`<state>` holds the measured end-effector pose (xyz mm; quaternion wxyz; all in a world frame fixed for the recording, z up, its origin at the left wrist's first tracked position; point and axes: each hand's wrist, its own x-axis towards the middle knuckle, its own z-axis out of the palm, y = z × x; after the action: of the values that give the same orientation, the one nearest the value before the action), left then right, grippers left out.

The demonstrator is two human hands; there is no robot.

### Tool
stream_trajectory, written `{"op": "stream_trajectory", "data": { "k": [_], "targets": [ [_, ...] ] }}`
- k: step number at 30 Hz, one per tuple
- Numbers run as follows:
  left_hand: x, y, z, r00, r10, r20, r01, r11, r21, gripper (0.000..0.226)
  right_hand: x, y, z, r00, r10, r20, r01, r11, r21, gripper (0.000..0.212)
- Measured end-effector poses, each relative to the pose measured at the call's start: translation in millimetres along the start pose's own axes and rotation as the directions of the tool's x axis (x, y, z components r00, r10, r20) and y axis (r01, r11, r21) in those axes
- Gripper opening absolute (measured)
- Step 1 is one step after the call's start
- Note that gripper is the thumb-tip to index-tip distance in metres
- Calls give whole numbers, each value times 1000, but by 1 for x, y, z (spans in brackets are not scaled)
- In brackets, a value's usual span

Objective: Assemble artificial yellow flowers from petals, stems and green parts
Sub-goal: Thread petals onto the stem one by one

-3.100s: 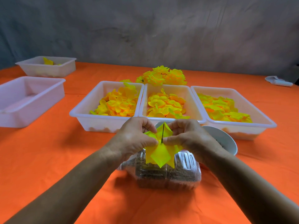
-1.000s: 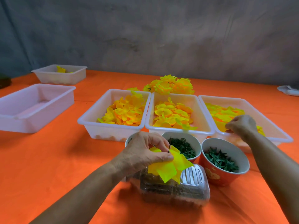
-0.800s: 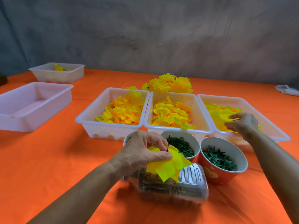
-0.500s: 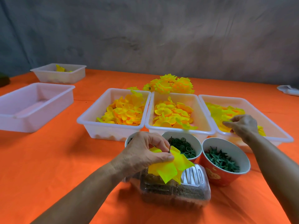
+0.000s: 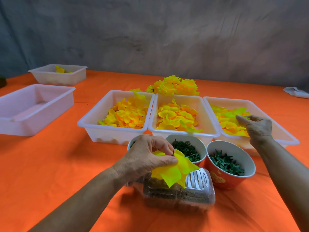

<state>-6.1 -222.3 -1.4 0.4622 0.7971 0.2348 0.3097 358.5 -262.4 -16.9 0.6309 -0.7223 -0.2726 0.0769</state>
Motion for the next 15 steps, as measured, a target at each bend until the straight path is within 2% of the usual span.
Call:
{"op": "stream_trajectory", "data": {
  "k": [1,5,7,9,11,14,15],
  "targets": [
    [0,0,0,1000,-2,0,2,1000,-4,25,-1,-1,-1,1000,1,-4,-1,1000,5,13],
    [0,0,0,1000,-14,-3,14,1000,-12,27,-12,-12,0,999,-40,-9,40,998,50,20],
    [0,1,0,1000,-16,0,16,1000,-12,26,-20,-20,2,998,-58,-3,58,994,97,16],
    [0,2,0,1000,-17,-3,17,1000,-9,26,-29,-31,4,997,-55,47,46,985,169,3],
    [-1,2,1,1000,-21,-11,21,1000,-14,26,-41,-41,7,993,-65,101,42,976,214,14],
    [-2,1,1,1000,-24,-17,23,999,-32,26,-62,-56,15,980,-79,183,36,973,229,4],
    [-2,0,1,999,-24,-21,23,999,-32,25,-72,-61,17,974,-71,215,18,970,241,7]
  ]
}}
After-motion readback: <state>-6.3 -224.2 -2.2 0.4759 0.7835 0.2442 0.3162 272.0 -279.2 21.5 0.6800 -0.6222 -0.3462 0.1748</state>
